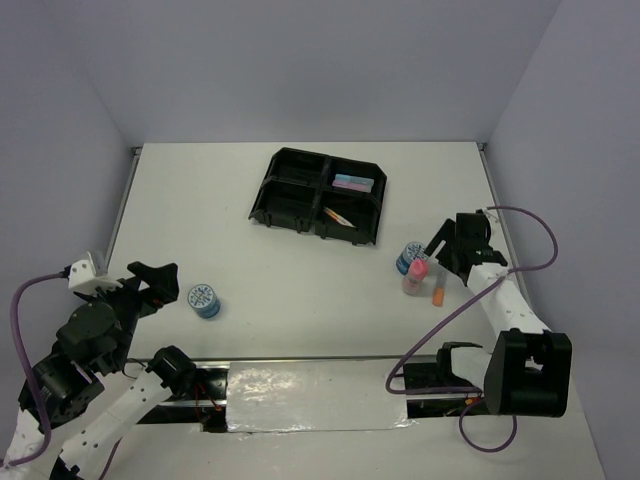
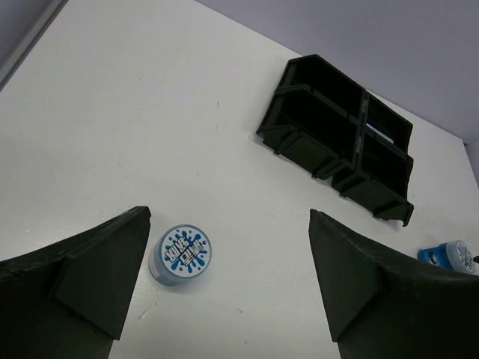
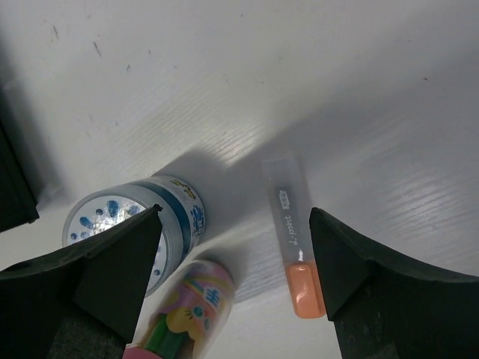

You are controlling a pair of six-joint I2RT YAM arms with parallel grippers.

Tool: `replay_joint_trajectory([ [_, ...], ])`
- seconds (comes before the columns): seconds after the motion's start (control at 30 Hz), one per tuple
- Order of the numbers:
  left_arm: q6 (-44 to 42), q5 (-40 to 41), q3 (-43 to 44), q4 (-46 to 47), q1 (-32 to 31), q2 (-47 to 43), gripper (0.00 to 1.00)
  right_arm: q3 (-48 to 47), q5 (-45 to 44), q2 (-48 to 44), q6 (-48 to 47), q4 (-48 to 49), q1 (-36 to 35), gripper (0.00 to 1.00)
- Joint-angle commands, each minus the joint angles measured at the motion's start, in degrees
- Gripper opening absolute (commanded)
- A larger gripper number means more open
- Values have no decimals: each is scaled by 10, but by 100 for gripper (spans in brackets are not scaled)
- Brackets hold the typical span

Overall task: Sort the stationery into containers
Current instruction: Pick up the stationery from the center of the board.

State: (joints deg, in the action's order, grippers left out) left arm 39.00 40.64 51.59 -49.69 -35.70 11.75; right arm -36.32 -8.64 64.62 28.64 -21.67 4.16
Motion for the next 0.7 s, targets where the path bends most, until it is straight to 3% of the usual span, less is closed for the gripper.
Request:
replay_joint_trajectory([
  [0.0, -13, 0, 1, 19, 2, 9, 99, 6, -27, 9, 3, -33, 11, 86],
  [0.23, -16, -4, -1, 23, 2, 0, 99, 2, 17, -106, -9, -23, 14, 81],
  [0.37, -17, -5, -1, 24, 2, 1, 99, -27, 38, -82, -38, -49, 14, 82],
  [0.47, -15, -2, 0, 21, 2, 0, 99, -33, -57, -64, -11, -81, 15, 90],
  [0.67, -15, -2, -1, 21, 2, -8, 99, -38, -39, -21, -8, -83, 30, 88],
])
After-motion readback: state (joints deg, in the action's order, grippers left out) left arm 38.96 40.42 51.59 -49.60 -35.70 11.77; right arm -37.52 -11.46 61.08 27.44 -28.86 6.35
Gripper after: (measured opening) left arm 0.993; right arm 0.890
